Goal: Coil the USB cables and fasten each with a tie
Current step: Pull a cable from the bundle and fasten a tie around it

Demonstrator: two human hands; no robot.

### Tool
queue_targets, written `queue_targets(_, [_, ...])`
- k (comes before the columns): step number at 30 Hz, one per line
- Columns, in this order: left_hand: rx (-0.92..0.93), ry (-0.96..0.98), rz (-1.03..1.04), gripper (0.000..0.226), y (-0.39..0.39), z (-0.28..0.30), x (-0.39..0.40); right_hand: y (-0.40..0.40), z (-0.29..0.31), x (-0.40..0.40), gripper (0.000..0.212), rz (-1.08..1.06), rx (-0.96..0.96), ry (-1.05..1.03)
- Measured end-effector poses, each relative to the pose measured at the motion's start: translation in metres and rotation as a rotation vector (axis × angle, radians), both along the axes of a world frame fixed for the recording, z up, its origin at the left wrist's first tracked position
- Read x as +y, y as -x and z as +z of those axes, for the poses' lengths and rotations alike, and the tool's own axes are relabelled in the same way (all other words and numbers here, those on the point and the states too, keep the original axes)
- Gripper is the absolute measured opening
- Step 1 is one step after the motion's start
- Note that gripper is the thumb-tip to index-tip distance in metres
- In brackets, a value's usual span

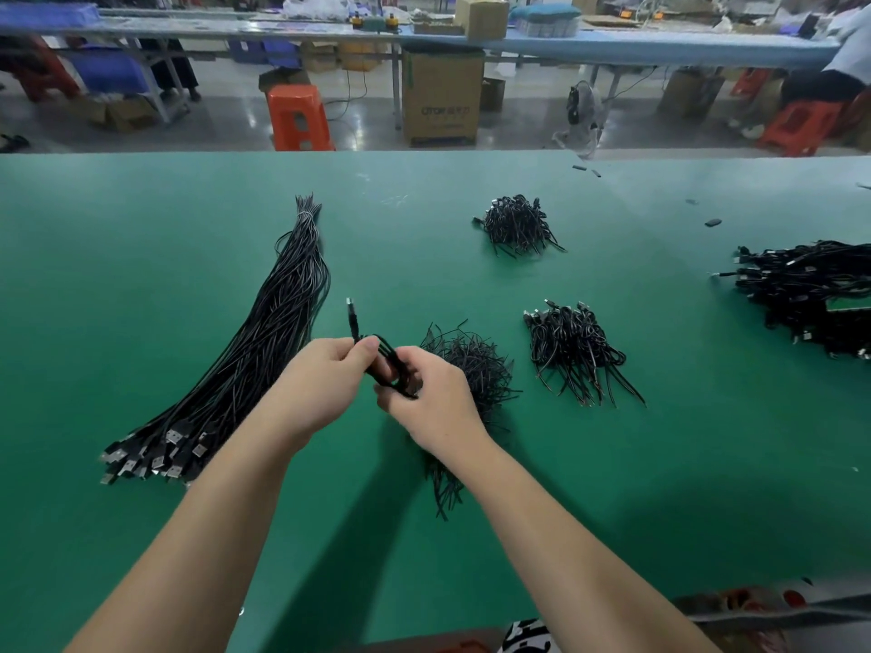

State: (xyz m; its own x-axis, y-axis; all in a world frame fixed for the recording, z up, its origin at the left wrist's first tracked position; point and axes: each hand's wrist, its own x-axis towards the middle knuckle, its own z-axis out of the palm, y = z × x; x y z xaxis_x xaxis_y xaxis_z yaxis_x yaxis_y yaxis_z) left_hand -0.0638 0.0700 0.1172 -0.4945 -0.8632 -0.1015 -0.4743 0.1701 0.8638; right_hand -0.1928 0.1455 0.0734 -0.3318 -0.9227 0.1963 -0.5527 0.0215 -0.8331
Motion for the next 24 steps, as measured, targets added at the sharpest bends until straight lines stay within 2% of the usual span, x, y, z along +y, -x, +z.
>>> queue_targets(2, [-0.170, 0.174, 0.050, 0.043, -0.001, 0.000, 0.001, 0.004, 0.002, -0.002, 0.014, 0.038, 0.121, 0.008])
queue_targets(5, [-0.353, 0.275, 0.059, 0.049, -0.002, -0.003, 0.000, 0.010, 0.001, -0.003, 0.020, 0.116, 0.285, -0.032])
queue_targets(7, [-0.393, 0.306, 0.053, 0.053, 0.000, -0.007, -0.003, 0.009, 0.001, -0.002, 0.022, 0.136, 0.356, -0.041])
queue_targets(9, [-0.253, 0.208, 0.068, 0.053, 0.002, -0.011, -0.007, 0.006, 0.000, -0.002, 0.021, 0.134, 0.451, -0.017])
queue_targets(11, [0.083, -0.032, 0.098, 0.040, 0.001, -0.016, -0.011, 0.004, -0.002, -0.002, 0.019, 0.120, 0.524, 0.010])
queue_targets(13, [0.278, -0.167, 0.106, 0.033, 0.000, -0.019, -0.013, 0.002, -0.004, -0.002, 0.016, 0.113, 0.551, 0.003])
queue_targets(15, [0.293, -0.180, 0.052, 0.038, -0.002, -0.020, -0.014, 0.002, -0.006, -0.001, 0.014, 0.102, 0.562, -0.022])
queue_targets(17, [0.224, -0.115, 0.002, 0.037, -0.003, -0.019, -0.015, 0.002, -0.009, -0.001, 0.013, 0.097, 0.571, -0.045])
queue_targets(24, [0.162, -0.044, -0.038, 0.020, -0.006, -0.019, -0.021, -0.001, -0.007, 0.000, 0.024, 0.158, 0.535, -0.146])
